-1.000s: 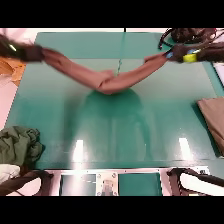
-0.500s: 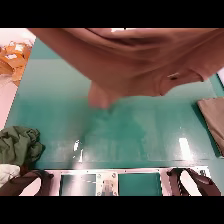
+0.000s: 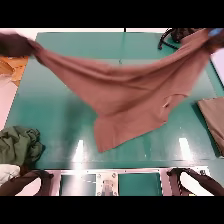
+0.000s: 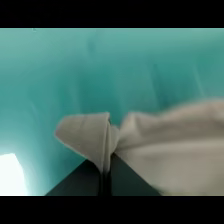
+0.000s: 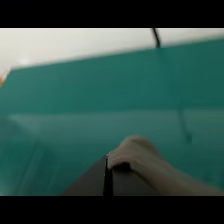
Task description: Fold the shirts.
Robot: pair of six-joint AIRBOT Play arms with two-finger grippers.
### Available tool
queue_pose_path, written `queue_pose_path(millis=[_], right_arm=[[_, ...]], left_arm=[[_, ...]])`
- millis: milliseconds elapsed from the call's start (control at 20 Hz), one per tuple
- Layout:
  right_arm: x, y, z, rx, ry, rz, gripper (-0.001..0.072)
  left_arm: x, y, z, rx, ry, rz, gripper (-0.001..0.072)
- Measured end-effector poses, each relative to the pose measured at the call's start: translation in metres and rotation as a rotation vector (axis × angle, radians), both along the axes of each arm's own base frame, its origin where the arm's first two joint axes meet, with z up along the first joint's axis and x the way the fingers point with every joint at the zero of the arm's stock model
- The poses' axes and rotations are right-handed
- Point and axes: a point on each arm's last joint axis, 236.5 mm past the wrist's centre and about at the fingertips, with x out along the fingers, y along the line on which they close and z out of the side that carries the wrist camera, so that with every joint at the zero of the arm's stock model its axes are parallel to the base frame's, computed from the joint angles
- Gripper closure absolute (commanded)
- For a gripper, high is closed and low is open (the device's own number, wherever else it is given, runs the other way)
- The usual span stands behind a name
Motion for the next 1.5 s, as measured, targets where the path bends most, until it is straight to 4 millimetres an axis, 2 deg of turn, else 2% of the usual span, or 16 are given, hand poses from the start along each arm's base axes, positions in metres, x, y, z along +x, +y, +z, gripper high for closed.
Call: queue_pose_path(millis=[200, 300, 400, 500, 550, 600, 650, 700, 850, 950, 1000, 1100, 1250, 1350, 1450, 1500], right_arm=[[0.050, 0.044, -0.140, 0.036, 0.282, 0.094, 0.0698], [0.059, 0.059, -0.197, 0.043, 0.389, 0.116, 0.0679], [0.062, 0.064, -0.234, 0.047, 0.459, 0.122, 0.0424], [0.066, 0.050, -0.242, 0.062, 0.482, 0.095, 0.0409], [0.065, 0.038, -0.241, 0.075, 0.499, 0.077, 0.0409], [0.062, 0.024, -0.235, 0.092, 0.512, 0.056, 0.0414], [0.056, 0.007, -0.227, 0.111, 0.526, 0.030, 0.0426], [0.048, -0.009, -0.223, 0.120, 0.547, 0.002, 0.0428], [-0.004, -0.049, -0.230, 0.113, 0.665, -0.091, 0.0420], [-0.054, -0.058, -0.250, 0.104, 0.777, -0.152, 0.0303], [-0.080, -0.056, -0.262, 0.107, 0.832, -0.178, 0.0303], [-0.128, -0.039, -0.288, 0.129, 0.934, -0.196, 0.0303], [-0.181, 0.016, -0.322, 0.196, 1.043, -0.138, 0.0303], [-0.204, 0.057, -0.340, 0.236, 1.080, -0.088, 0.0303], [-0.216, 0.093, -0.352, 0.271, 1.088, -0.049, 0.0305], [-0.220, 0.110, -0.354, 0.297, 1.094, -0.034, 0.0352]], left_arm=[[0.004, -0.013, -0.153, -0.078, 0.338, 0.001, 0.0682], [0.000, -0.016, -0.211, -0.101, 0.467, 0.011, 0.0682], [-0.003, -0.018, -0.250, -0.113, 0.550, 0.022, 0.0681], [-0.003, -0.016, -0.274, -0.110, 0.587, 0.029, 0.0681], [-0.003, -0.014, -0.279, -0.100, 0.595, 0.028, 0.0678], [-0.001, -0.011, -0.281, -0.081, 0.595, 0.024, 0.0470], [0.000, -0.006, -0.283, -0.056, 0.599, 0.017, 0.0318], [0.002, -0.002, -0.281, -0.030, 0.600, 0.008, 0.0319], [0.007, 0.008, -0.273, 0.030, 0.588, -0.025, 0.0319], [0.011, 0.012, -0.267, 0.056, 0.576, -0.046, 0.0319], [0.013, 0.016, -0.264, 0.063, 0.572, -0.047, 0.0319], [0.015, 0.028, -0.259, 0.065, 0.574, -0.034, 0.0319], [0.012, 0.054, -0.254, 0.036, 0.598, 0.004, 0.0319], [0.008, 0.073, -0.252, 0.014, 0.613, 0.038, 0.0319], [0.004, 0.089, -0.250, -0.010, 0.628, 0.070, 0.0319], [0.002, 0.097, -0.250, -0.018, 0.635, 0.088, 0.0319]])
